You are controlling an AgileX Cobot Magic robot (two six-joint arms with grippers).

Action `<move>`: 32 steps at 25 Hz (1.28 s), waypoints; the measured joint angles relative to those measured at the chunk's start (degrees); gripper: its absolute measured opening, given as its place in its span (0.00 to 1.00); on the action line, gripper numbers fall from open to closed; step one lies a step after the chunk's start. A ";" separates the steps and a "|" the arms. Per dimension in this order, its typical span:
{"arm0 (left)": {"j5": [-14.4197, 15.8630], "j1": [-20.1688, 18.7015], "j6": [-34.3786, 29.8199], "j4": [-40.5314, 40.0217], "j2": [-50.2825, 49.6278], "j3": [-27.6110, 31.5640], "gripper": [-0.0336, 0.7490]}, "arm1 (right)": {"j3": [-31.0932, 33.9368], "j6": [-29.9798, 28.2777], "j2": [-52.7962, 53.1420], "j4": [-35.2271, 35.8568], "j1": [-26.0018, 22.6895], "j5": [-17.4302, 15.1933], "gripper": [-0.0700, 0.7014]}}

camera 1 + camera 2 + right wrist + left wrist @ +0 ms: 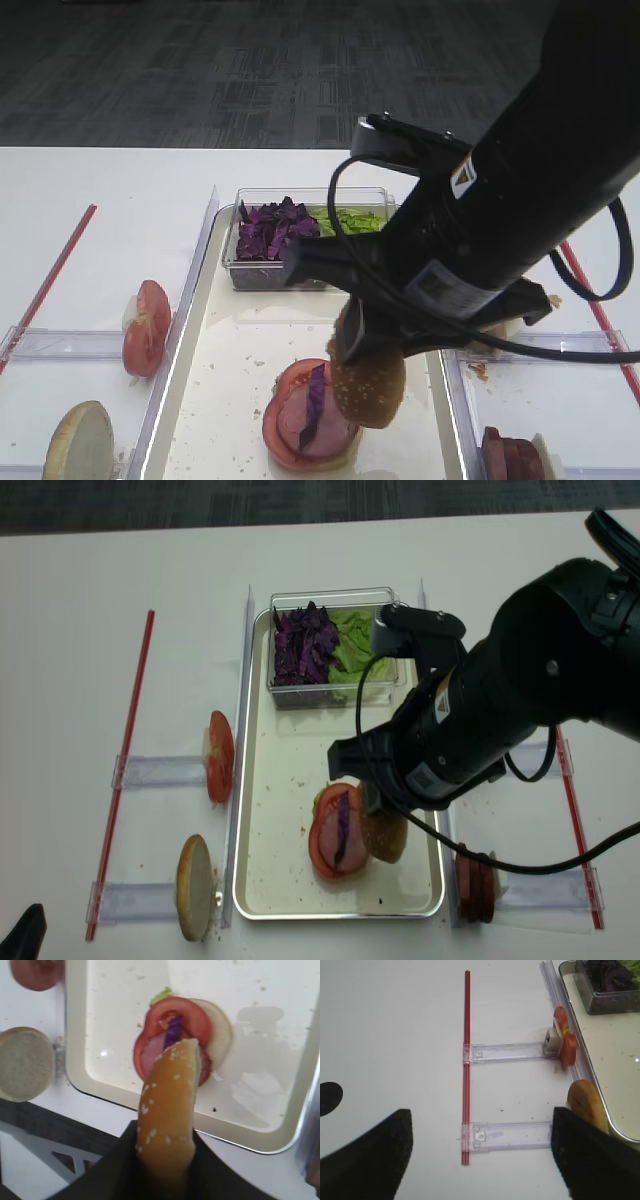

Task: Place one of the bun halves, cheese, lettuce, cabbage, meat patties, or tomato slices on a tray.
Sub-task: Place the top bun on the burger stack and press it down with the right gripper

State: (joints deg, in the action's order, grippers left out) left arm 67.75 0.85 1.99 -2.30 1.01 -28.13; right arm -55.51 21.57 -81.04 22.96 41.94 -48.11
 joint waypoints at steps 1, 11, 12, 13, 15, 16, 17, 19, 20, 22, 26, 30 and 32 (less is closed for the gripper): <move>0.00 0.00 0.00 0.00 0.00 0.00 0.71 | 0.00 -1.59 0.00 1.49 0.00 0.85 0.36; 0.00 0.00 0.00 0.00 0.00 0.00 0.71 | 7.48 -20.99 0.00 23.37 0.00 10.17 0.36; 0.00 0.00 0.00 0.00 0.00 0.00 0.71 | 8.63 -24.23 0.00 26.01 0.00 11.28 0.36; 0.00 0.00 0.00 0.00 0.00 0.00 0.71 | 9.58 -26.87 0.00 29.05 0.00 12.39 0.36; 0.00 0.00 0.00 0.00 0.00 0.00 0.72 | 10.73 -32.34 -0.11 33.90 0.00 13.89 0.36; 0.00 0.00 0.00 0.00 0.00 0.00 0.72 | 11.16 -34.27 -0.25 35.93 0.00 14.39 0.36; 0.00 0.00 0.00 0.00 0.00 0.00 0.71 | 11.38 -36.29 -0.52 37.64 0.00 14.69 0.36; 0.00 0.00 0.00 0.00 0.00 0.00 0.72 | 11.41 -39.22 -1.37 40.31 0.00 15.25 0.36; 0.00 0.00 0.00 0.00 0.00 0.00 0.71 | 11.41 -40.15 -1.79 41.43 0.00 15.51 0.36; 0.00 0.00 0.00 0.00 0.00 0.00 0.72 | 11.41 -42.08 -2.53 43.40 0.00 15.84 0.36; 0.00 0.00 0.00 0.00 0.00 0.00 0.72 | 11.41 -45.28 -3.86 46.38 0.00 16.23 0.36; 0.00 0.00 0.00 0.00 0.00 0.00 0.71 | 11.41 -48.09 -4.41 49.06 -2.50 14.99 0.36; 0.00 0.00 0.00 0.00 0.00 0.00 0.71 | 11.41 -49.44 -4.41 50.27 -4.79 13.41 0.36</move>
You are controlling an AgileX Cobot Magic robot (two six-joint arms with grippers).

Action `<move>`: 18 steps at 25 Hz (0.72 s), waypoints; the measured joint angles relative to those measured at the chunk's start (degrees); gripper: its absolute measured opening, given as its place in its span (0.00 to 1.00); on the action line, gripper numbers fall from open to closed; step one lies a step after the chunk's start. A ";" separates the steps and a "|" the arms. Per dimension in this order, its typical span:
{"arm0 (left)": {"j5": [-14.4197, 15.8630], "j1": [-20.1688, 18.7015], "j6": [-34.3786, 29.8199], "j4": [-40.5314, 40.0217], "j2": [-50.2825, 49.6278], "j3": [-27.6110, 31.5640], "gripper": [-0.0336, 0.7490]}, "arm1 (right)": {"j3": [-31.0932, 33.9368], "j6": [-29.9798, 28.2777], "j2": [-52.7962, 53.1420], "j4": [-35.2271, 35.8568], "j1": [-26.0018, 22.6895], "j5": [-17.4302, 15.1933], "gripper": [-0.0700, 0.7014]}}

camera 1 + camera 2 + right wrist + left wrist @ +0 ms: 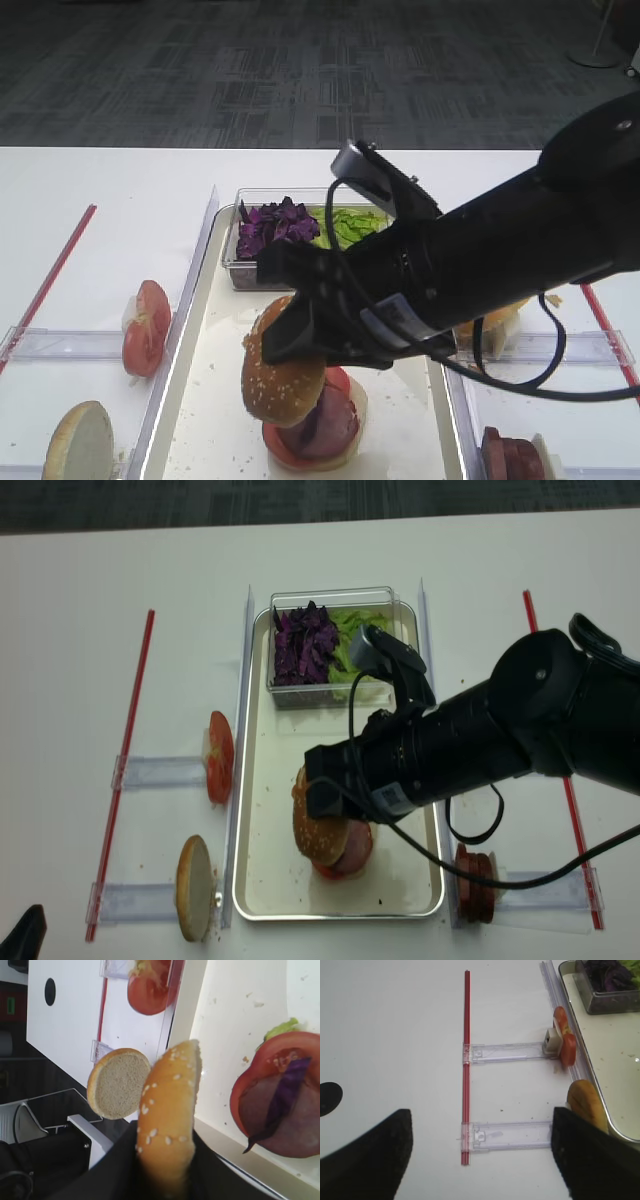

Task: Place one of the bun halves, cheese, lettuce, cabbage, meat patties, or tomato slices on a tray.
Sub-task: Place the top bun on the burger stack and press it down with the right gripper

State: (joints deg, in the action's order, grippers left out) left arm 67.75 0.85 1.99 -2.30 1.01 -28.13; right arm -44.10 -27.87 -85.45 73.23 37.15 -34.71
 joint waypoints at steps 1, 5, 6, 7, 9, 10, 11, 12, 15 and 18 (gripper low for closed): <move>0.00 0.00 0.00 0.00 0.00 0.00 0.72 | 0.00 -0.96 0.00 0.69 -1.18 -0.75 0.36; 0.00 0.00 0.00 0.00 0.00 0.00 0.72 | 0.00 -3.56 -0.11 2.42 -3.23 -3.20 0.36; 0.00 0.00 0.00 0.00 0.00 0.00 0.72 | 0.00 -3.87 -0.14 2.55 -3.32 -3.60 0.36; 0.00 0.00 0.00 0.00 0.00 0.00 0.71 | 0.00 -4.14 -0.25 2.55 -3.36 -3.88 0.36; 0.00 0.00 0.00 0.00 0.00 0.00 0.71 | 0.00 -4.88 -1.06 2.92 -3.59 -4.86 0.36; 0.00 0.00 0.00 0.00 0.00 0.00 0.71 | 0.00 -5.30 -1.64 3.22 -3.59 -5.26 0.36; 0.00 0.00 0.00 0.00 0.00 0.00 0.71 | 0.00 -5.87 -2.39 3.70 -3.59 -5.30 0.36; 0.00 0.00 0.00 0.00 0.00 0.00 0.71 | 0.00 -6.79 -3.10 4.28 -3.59 -5.38 0.36; 0.00 0.00 0.00 0.00 0.00 0.00 0.72 | 0.00 -9.24 -4.64 6.90 -3.63 -5.38 0.36; 0.00 0.00 0.00 0.00 0.00 0.00 0.71 | 0.00 -10.46 -5.88 7.91 -3.63 -5.38 0.36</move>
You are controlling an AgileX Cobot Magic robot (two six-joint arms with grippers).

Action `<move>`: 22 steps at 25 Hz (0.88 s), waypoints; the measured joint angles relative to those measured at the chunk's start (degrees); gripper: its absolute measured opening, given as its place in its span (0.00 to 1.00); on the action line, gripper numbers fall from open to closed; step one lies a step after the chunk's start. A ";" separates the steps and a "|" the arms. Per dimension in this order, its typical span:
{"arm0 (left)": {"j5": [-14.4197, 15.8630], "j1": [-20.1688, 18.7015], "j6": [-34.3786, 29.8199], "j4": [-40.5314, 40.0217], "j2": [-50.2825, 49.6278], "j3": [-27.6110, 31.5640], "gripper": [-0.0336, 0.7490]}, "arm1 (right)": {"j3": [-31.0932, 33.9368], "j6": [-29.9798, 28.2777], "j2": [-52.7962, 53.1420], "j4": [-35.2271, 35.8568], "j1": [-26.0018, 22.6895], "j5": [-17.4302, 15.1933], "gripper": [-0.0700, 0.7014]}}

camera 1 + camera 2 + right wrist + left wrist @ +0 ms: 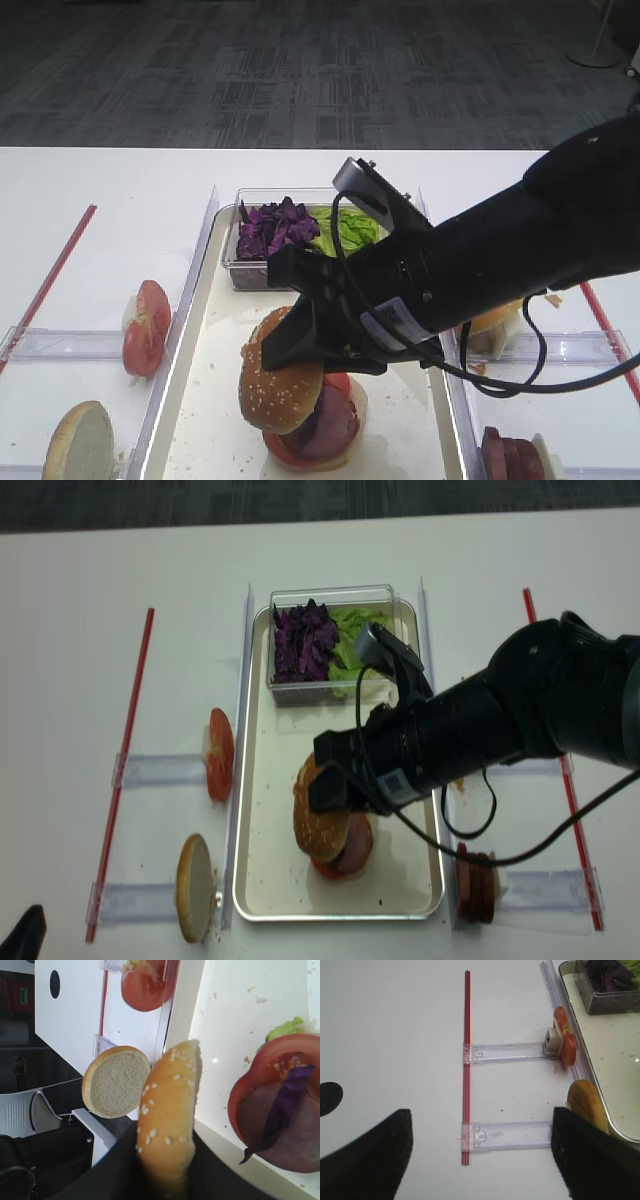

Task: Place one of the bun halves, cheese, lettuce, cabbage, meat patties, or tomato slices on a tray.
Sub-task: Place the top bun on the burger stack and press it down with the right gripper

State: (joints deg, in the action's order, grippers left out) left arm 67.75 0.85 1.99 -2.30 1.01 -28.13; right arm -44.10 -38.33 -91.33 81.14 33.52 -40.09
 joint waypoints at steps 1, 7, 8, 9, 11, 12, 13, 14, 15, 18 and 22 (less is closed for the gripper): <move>0.00 0.00 0.00 0.00 0.00 0.00 0.71 | 0.12 -0.55 -0.28 0.37 0.00 0.00 0.36; 0.00 0.00 0.00 0.00 0.00 0.00 0.71 | 3.88 -5.60 -0.57 4.77 0.00 0.11 0.36; 0.00 0.00 0.00 0.00 0.00 0.00 0.71 | 4.25 -6.45 -0.57 5.20 0.00 0.11 0.36; 0.00 0.00 0.00 0.00 0.00 0.00 0.71 | 4.61 -7.14 -0.57 5.96 0.00 0.11 0.36; 0.00 0.00 0.00 0.00 0.00 0.00 0.71 | 4.72 -8.40 -0.57 7.30 0.00 0.30 0.36; 0.00 0.00 0.00 0.00 0.00 0.00 0.71 | 4.72 -8.91 -0.57 7.90 0.00 0.43 0.36; 0.00 0.00 0.00 0.00 0.00 0.00 0.71 | 4.72 -9.16 -0.57 8.32 0.00 0.43 0.36; 0.00 0.00 0.00 0.00 0.00 0.00 0.71 | 4.72 -9.55 -0.79 8.56 0.00 0.43 0.36; 0.00 0.00 0.00 0.00 0.00 0.00 0.71 | 4.72 -9.79 -1.22 8.81 0.00 0.43 0.36; 0.00 0.00 0.00 0.00 0.00 0.00 0.71 | 4.72 -10.94 -2.85 9.58 0.00 0.43 0.36; 0.00 0.00 0.00 0.00 0.00 0.00 0.71 | 4.72 -13.35 -4.65 11.59 0.00 0.09 0.36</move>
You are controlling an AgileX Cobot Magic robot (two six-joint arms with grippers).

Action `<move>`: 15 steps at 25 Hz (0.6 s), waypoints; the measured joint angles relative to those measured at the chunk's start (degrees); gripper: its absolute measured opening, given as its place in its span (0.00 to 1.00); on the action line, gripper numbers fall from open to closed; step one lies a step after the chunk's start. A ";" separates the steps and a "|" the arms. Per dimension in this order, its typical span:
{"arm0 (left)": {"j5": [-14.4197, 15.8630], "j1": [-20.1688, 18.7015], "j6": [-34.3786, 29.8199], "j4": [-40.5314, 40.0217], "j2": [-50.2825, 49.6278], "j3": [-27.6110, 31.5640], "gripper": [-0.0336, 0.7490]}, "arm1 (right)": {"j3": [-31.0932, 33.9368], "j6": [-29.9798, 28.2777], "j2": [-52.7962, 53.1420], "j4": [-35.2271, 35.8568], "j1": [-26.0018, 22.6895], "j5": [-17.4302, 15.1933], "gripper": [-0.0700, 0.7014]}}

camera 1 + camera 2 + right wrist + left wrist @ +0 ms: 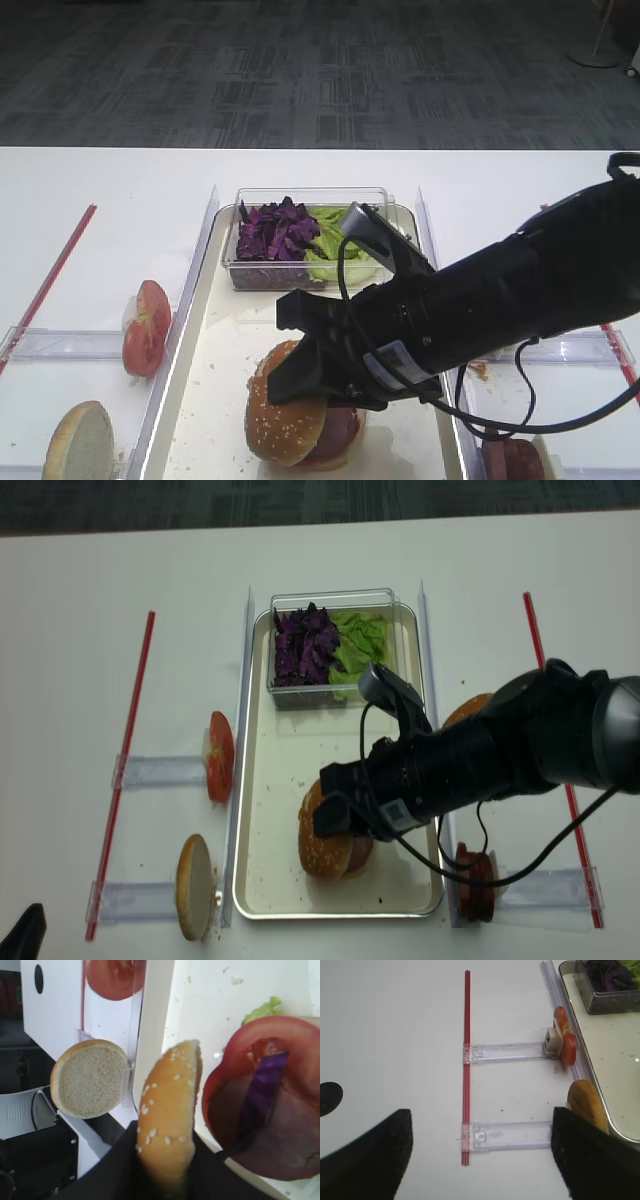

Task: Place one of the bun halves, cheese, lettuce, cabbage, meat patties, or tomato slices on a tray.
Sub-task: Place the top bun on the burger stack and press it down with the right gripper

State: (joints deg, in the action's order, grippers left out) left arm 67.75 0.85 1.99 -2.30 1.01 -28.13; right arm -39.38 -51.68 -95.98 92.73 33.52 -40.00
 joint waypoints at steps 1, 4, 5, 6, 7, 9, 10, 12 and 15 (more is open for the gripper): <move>0.00 0.00 0.00 0.00 0.00 0.00 0.71 | 0.00 -0.54 -0.28 0.41 0.00 0.00 0.35; 0.00 0.00 0.00 0.00 0.00 0.00 0.71 | 0.00 -1.16 -0.41 0.77 0.00 0.00 0.35; 0.00 0.00 0.00 0.00 0.00 0.00 0.71 | 0.00 -1.16 -0.41 0.91 0.00 0.00 0.35; 0.00 0.00 0.00 0.00 0.00 0.00 0.71 | 0.00 -1.30 -0.41 0.91 0.00 0.00 0.35; 0.00 0.00 0.00 0.00 0.00 0.00 0.71 | 0.00 -1.34 -0.41 1.02 0.00 0.00 0.35; 0.00 0.00 0.00 0.00 0.00 0.00 0.71 | 0.00 -1.43 -0.41 1.02 -0.51 -0.38 0.35; 0.00 0.00 0.00 0.00 0.00 0.00 0.71 | 0.00 -1.43 -0.41 1.02 -0.89 -0.91 0.35; 0.00 0.00 0.00 0.00 0.00 0.00 0.71 | 0.00 -1.43 -0.41 1.02 -2.50 -2.17 0.36; 0.00 0.00 0.00 0.00 0.00 0.00 0.71 | 0.00 -1.43 -0.41 1.02 -4.32 -3.85 0.38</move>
State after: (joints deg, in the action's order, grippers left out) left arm 67.75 0.85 1.99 -2.30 1.01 -28.13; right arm -39.38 -53.11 -96.39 93.74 29.20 -43.84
